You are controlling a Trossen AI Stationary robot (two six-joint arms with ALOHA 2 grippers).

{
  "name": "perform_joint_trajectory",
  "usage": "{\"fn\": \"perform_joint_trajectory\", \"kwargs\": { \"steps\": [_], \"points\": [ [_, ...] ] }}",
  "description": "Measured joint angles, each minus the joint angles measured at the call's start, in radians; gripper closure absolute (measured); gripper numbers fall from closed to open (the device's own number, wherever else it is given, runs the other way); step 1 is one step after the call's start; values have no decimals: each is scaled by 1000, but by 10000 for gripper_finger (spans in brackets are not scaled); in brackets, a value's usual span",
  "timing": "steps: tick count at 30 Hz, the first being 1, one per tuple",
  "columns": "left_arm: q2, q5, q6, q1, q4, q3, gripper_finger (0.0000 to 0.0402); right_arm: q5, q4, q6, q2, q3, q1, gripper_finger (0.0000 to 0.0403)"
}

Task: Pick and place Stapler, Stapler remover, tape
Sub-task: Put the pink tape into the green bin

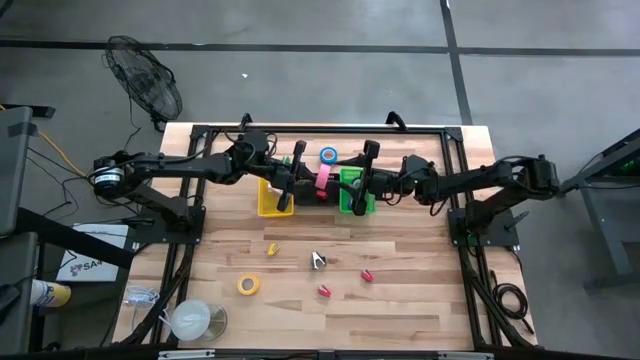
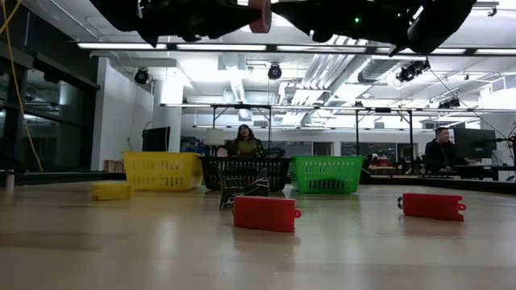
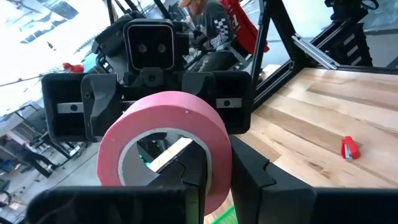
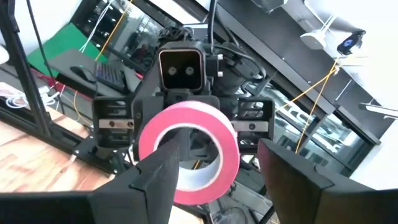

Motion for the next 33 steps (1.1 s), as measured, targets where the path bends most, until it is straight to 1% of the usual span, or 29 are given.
{"fn": "perform_joint_trajectory", "kwargs": {
  "steps": [4, 13, 18, 22, 26, 29, 33],
  "points": [
    [0, 20, 1, 0, 13, 0, 362, 7, -2, -1, 0, 0, -7, 194],
    [0, 22, 3, 0, 11, 0, 362, -8, -4, 0, 0, 1, -29, 194],
    [0, 22, 3, 0, 11, 0, 362, -15, -2, -1, 40, 38, -29, 194],
    [0, 22, 4, 0, 3, 0, 362, 11, -6, -2, 71, 61, -28, 194],
    [0, 21, 5, 0, -18, 0, 362, 20, -4, -2, 72, 62, -29, 196],
    [0, 21, 5, 0, -24, 0, 362, 27, 0, -2, 73, 62, -28, 207],
    [0, 11, 5, 1, -24, 0, 361, 64, -3, 0, 73, 62, -27, 238]
  ]
}}
